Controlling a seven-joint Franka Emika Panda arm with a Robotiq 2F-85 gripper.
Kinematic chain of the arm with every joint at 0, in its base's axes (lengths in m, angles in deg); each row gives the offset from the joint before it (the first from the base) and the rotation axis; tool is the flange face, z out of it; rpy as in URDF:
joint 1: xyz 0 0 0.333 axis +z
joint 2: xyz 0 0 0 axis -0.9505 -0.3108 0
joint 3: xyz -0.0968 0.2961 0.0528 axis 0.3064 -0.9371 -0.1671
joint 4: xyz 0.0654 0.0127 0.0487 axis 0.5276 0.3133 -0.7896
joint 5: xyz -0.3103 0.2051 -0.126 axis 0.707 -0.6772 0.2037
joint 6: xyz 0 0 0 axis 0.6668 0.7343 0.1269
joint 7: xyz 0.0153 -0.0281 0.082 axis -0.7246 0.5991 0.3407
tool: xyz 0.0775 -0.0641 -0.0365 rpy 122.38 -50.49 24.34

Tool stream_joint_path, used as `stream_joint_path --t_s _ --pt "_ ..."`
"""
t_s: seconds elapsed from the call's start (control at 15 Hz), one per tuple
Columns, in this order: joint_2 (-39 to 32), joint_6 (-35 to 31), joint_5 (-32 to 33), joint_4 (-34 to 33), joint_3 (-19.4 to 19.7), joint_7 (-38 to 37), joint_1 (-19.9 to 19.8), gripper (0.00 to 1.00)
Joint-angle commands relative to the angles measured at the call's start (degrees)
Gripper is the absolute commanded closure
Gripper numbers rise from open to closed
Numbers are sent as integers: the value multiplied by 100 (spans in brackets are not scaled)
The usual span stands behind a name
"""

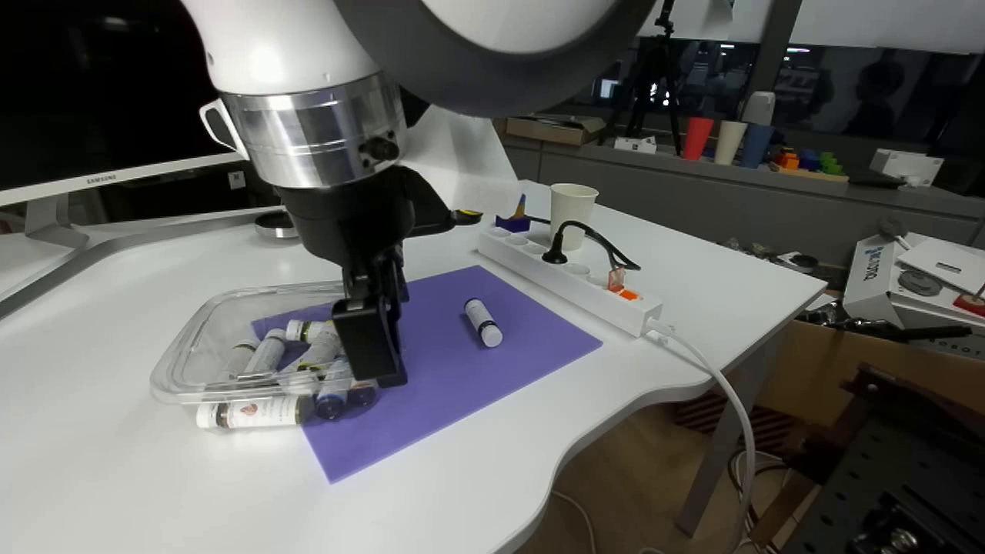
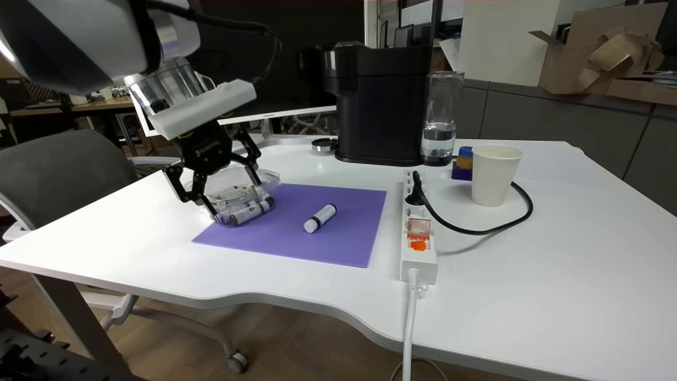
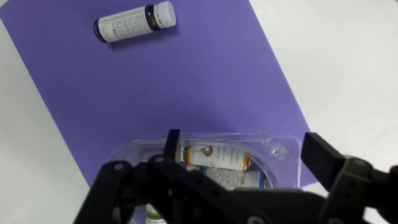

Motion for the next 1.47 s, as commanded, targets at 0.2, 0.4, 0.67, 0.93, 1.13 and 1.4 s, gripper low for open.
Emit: stream_joint_path --t_s 0.2,0.4,0.67,0.93,1.13,1.4 --pt "-64 -70 169 -163 71 -230 61 0" --pt "-46 -77 179 -184 78 -232 63 0" --pt "20 -78 212 -223 95 -258 62 0" --pt "87 -81 310 -259 127 -300 58 0" --pt "158 -112 340 -295 158 -333 57 0" --pt "192 -88 356 -315 153 -333 39 0"
